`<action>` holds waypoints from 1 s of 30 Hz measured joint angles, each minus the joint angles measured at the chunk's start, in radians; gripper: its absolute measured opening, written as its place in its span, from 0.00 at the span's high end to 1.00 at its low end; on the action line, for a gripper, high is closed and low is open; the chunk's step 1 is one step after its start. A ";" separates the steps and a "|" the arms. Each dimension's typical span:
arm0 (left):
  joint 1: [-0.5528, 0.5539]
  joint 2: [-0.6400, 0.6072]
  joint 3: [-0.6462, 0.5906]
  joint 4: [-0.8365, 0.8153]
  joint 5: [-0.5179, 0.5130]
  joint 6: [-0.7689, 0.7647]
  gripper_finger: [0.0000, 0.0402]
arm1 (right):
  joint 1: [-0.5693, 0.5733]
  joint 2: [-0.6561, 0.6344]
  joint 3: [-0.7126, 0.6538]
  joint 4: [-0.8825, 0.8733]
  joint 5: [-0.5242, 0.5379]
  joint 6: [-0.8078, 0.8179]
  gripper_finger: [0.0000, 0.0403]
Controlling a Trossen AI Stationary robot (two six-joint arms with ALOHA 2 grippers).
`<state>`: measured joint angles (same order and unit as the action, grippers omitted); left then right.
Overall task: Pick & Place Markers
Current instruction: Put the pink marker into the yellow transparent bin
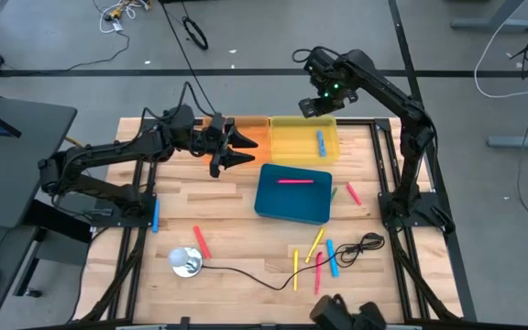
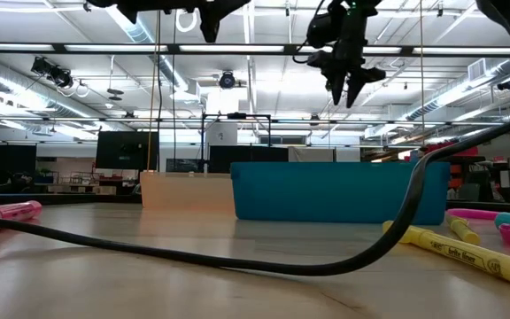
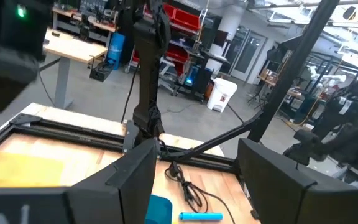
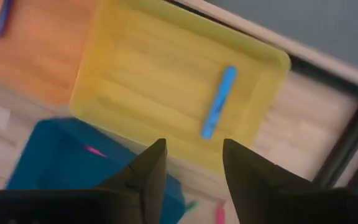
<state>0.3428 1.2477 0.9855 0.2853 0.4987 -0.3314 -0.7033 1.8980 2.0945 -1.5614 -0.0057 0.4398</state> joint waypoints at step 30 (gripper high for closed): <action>-0.045 -0.124 0.002 -0.009 -0.132 -0.016 0.42 | 0.613 -0.184 0.000 0.728 -0.068 -0.342 0.61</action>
<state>0.2978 1.1233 0.9871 0.2760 0.3671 -0.3472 -0.0905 1.7145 2.0945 -0.8330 -0.0738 0.0976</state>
